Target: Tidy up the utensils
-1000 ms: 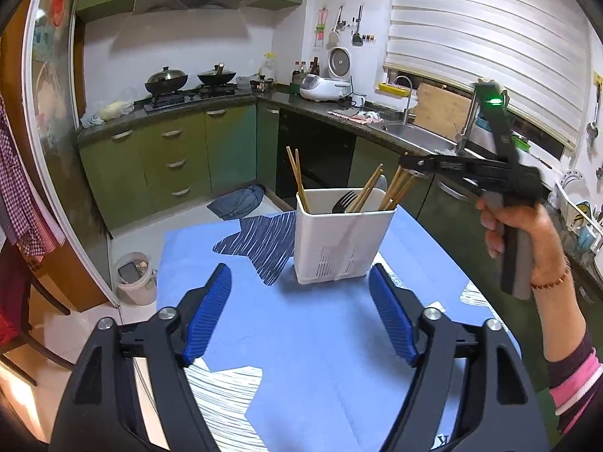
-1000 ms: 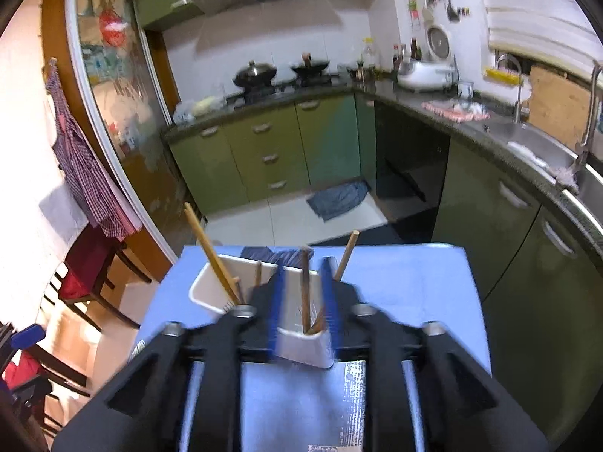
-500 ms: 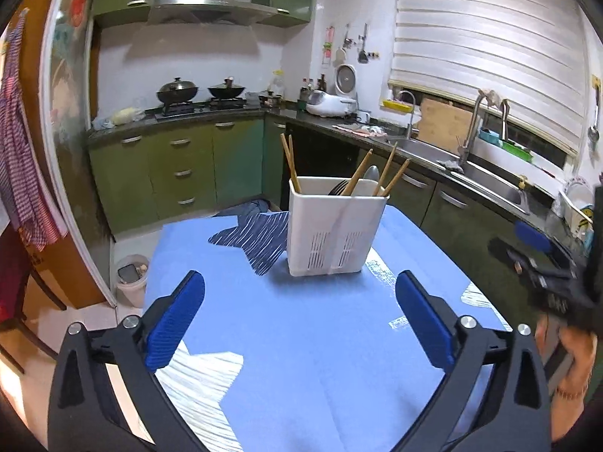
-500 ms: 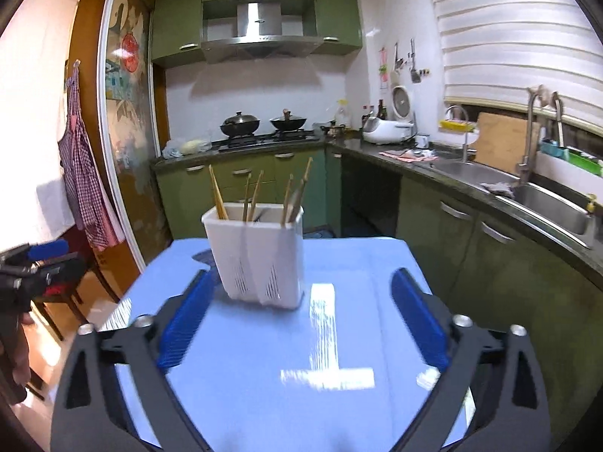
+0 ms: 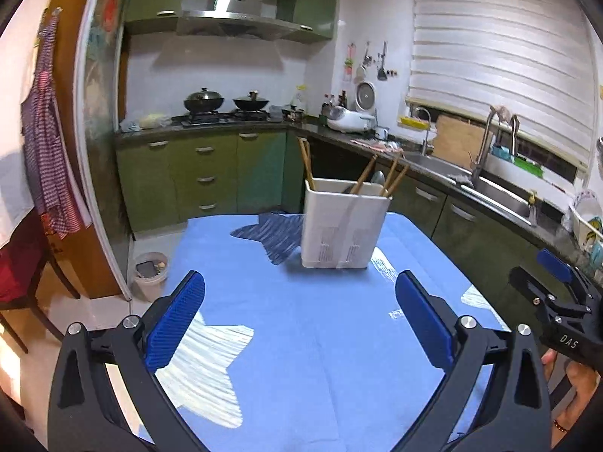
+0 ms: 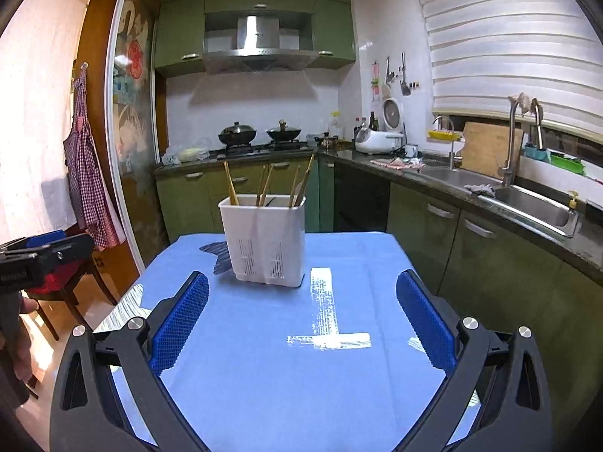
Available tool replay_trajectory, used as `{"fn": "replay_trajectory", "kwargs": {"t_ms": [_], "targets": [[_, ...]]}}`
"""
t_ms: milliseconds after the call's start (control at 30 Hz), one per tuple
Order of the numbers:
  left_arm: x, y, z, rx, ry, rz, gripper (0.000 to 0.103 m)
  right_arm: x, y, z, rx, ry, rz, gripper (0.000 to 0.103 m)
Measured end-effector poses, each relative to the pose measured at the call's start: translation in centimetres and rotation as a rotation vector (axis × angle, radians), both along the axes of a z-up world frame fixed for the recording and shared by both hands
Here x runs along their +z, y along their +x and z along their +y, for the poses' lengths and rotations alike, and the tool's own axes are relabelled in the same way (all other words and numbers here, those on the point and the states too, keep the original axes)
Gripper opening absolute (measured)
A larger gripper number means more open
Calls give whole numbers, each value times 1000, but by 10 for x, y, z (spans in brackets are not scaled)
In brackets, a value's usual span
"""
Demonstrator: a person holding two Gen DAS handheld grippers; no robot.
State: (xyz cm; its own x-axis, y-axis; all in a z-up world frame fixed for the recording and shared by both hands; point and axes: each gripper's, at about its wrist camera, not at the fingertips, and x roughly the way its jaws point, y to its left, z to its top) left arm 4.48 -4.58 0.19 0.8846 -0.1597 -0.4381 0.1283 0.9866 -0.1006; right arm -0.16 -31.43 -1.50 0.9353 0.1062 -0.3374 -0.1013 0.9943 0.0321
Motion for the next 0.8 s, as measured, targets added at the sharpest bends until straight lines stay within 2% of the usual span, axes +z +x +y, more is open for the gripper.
{"fn": "replay_trajectory", "kwargs": {"t_ms": [267, 433, 800], "targets": [[3, -21, 8, 8, 2, 18, 96, 29, -32, -12, -30, -22, -25, 98], [0, -25, 7, 5, 8, 26, 96, 34, -43, -12, -23, -31, -26, 98], [5, -26, 8, 10, 5, 23, 96, 35, -38, -18, -13, -18, -17, 98]]}}
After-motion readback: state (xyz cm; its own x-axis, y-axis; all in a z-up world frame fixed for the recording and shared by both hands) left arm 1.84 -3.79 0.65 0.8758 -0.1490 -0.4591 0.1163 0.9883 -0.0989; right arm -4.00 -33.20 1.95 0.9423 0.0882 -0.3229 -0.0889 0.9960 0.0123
